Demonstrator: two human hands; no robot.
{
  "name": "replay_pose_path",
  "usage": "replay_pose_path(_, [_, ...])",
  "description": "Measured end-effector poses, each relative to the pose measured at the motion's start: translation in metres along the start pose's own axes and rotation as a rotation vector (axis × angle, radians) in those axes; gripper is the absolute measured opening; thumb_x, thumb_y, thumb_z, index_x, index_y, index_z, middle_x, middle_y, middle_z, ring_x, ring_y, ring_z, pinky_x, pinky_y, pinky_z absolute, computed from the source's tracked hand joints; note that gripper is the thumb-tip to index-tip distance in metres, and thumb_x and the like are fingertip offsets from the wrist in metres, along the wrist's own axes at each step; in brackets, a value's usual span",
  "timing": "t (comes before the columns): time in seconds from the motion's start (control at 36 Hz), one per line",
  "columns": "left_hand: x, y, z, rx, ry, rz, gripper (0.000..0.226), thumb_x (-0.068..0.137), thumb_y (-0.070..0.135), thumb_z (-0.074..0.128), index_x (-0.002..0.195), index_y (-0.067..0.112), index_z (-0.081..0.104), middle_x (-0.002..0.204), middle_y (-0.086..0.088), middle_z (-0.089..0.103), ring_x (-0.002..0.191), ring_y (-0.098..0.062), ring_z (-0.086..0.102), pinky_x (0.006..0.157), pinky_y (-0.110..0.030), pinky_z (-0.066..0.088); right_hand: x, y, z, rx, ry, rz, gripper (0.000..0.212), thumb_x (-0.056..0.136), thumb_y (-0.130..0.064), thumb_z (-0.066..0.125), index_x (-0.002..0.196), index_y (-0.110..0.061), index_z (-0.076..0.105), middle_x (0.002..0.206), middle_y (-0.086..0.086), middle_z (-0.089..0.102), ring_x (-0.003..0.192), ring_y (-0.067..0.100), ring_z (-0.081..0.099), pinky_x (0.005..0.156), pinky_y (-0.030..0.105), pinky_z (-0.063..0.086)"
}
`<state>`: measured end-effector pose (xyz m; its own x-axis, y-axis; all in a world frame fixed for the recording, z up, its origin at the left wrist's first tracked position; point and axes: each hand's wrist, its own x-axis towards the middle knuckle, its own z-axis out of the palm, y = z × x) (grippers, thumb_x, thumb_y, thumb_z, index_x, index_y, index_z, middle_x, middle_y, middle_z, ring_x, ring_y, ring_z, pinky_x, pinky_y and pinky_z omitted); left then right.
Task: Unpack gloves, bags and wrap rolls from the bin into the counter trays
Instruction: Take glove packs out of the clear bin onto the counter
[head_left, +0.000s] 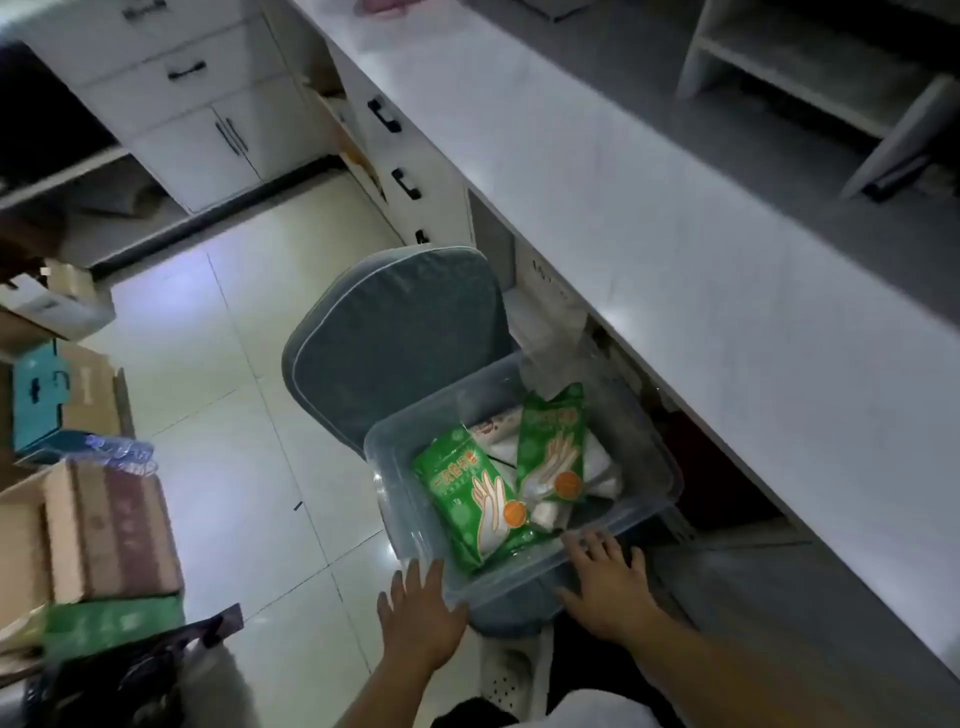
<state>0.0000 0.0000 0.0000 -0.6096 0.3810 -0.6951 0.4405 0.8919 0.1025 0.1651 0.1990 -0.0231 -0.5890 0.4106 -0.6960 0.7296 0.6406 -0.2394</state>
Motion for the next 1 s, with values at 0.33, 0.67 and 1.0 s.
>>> replay_pose_path(0.33, [0.076, 0.059, -0.038, -0.167, -0.057, 0.03, 0.077, 0.082, 0.056, 0.058, 0.146, 0.018, 0.041, 0.147, -0.011, 0.048, 0.129, -0.03, 0.05, 0.102, -0.038, 0.044, 0.004, 0.032, 0.017, -0.045, -0.034, -0.059, 0.078, 0.09, -0.061, 0.034, 0.156, -0.038, 0.0, 0.164, 0.001, -0.024, 0.148, 0.026, -0.028, 0.115, 0.062, -0.006])
replay_pose_path(0.67, [0.18, 0.132, -0.034, -0.353, -0.367, 0.249, 0.076, 0.081, 0.035, 0.069, 0.148, 0.016, 0.038, 0.145, -0.016, 0.05, 0.128, -0.036, 0.052, 0.107, -0.042, 0.044, -0.014, 0.028, 0.023, -0.022, 0.005, 0.042, 0.092, 0.084, -0.067, 0.045, 0.148, -0.051, -0.019, 0.153, -0.007, -0.037, 0.148, 0.024, -0.026, 0.115, 0.062, -0.006])
replay_pose_path(1.0, [0.283, 0.178, -0.013, -0.6, -0.437, -0.007, 0.078, 0.086, 0.028, 0.069, 0.151, 0.007, 0.031, 0.148, -0.015, 0.046, 0.13, -0.035, 0.047, 0.11, -0.045, 0.041, -0.041, -0.08, 0.044, 0.639, 0.397, 0.605, 0.078, 0.078, -0.081, 0.027, 0.137, -0.063, -0.02, 0.162, -0.012, -0.023, 0.15, 0.012, -0.018, 0.119, 0.047, 0.0])
